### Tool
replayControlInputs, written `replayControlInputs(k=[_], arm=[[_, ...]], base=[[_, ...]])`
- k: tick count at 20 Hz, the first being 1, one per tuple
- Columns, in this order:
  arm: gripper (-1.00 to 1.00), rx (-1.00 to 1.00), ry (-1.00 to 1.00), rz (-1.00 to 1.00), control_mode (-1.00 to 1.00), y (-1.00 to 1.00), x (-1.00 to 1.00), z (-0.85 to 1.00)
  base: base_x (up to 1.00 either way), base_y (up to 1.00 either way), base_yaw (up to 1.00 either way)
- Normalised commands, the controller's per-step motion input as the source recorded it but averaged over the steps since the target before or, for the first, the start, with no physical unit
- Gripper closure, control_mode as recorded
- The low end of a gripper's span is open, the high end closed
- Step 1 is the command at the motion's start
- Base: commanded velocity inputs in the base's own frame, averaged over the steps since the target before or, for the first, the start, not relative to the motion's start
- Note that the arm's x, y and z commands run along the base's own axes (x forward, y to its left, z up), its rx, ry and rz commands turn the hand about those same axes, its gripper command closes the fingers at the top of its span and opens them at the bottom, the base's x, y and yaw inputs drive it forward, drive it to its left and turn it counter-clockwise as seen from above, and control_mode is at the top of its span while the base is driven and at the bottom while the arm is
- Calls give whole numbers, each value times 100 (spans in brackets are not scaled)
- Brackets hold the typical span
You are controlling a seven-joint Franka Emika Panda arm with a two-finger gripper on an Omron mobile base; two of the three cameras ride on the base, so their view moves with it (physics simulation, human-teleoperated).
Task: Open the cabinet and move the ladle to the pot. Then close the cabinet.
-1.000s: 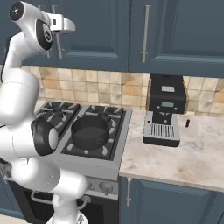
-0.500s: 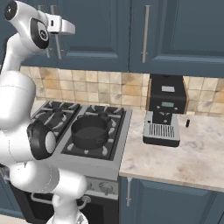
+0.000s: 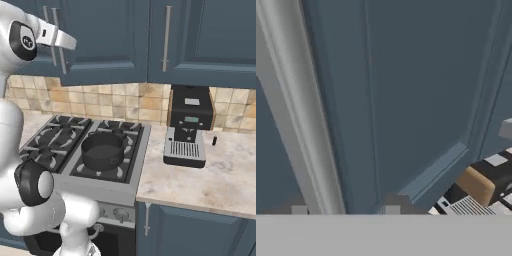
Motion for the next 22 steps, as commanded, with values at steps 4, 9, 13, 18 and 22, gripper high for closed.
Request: replayControlInputs(k=[4,9,13,18,22], arm=[[100,14,0,-13,-100,-100,-100,2],[100,12,0,-7,-100,-100,-99,0],[100,7,0,0,-100,-84,-85,0],[-100,3,0,0,-100,-11,-84,0],[-100,0,-5,0,-100,57,-100,0]], base=[[0,0,0],[0,0,0],[0,0,0],[0,0,0],[0,0,0]])
